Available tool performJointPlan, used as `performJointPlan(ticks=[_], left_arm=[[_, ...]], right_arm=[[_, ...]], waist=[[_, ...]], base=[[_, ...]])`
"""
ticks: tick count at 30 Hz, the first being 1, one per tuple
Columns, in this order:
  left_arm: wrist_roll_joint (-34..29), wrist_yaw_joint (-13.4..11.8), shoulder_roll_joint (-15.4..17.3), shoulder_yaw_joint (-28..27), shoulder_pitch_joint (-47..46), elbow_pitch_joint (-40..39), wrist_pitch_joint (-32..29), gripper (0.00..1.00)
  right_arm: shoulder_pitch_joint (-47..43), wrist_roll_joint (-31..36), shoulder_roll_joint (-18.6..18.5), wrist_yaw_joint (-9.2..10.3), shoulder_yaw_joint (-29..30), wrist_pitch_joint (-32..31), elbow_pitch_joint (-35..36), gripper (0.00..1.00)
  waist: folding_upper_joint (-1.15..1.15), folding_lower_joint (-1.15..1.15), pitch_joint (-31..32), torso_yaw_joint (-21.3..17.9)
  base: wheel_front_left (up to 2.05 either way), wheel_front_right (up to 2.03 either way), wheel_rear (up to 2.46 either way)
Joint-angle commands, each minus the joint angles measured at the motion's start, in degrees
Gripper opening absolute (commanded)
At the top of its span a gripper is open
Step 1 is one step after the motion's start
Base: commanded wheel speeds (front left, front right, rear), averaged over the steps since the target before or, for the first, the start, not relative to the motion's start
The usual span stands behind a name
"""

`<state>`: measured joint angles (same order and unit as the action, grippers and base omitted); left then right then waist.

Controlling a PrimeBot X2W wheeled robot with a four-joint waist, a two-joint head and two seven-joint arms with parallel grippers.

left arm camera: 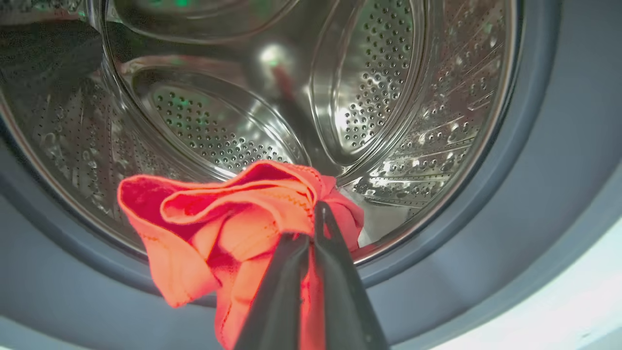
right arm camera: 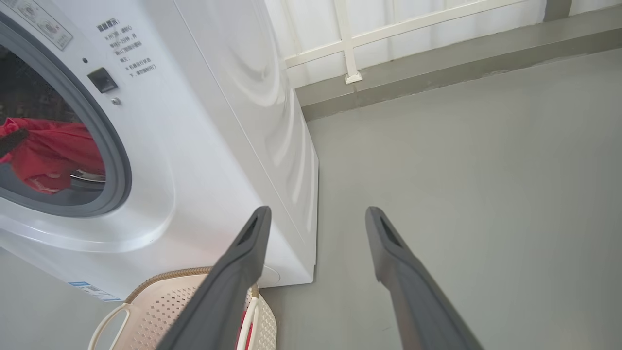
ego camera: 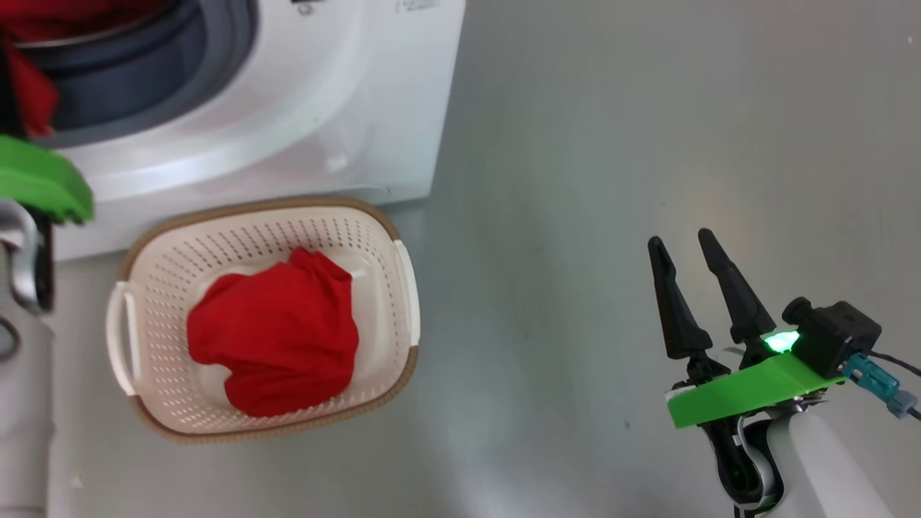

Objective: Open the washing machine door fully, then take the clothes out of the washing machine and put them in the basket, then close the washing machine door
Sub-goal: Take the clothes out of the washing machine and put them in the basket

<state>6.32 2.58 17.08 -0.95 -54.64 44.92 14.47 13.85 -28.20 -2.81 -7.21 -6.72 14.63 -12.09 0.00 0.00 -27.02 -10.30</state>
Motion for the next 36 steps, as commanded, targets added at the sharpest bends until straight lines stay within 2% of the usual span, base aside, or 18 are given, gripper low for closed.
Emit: performJointPlan(ticks=[1,13,30,36], left_arm=[[0.16,0.28,2.26,-1.71,1.79,-2.89,0.52,0.00],[0.29,1.33,-1.63,-5.72,12.00,-19.20,0.52,0.00],[-0.49,3.04,-6.57,-9.65,21.19,-41.41,0.52,0.00],[-0.72,3.54,-8.38,-10.09,23.71,-43.96,0.52,0.00]], right_arm=[[-1.40,0.30,-0.07,-0.28,-0.84,0.37,1.06,1.00],[-3.58,1.21,-0.07,-0.28,1.08,0.37,0.92,1.00],[-4.09,1.89,-0.07,-0.28,2.37,0.37,1.58,1.00],[-3.71,1.88,-0.07,-0.28,2.29,0.37,1.74,1.00]], waist=[[0.00,0.00,2.53,1.35],[0.00,0.00,6.01,3.51],[0.00,0.00,5.36,5.39],[0.00,0.00,4.32,5.79]], base=[[0.00,0.00,0.00],[0.00,0.00,0.00],[0.00,0.00,0.00],[0.00,0.00,0.00]])
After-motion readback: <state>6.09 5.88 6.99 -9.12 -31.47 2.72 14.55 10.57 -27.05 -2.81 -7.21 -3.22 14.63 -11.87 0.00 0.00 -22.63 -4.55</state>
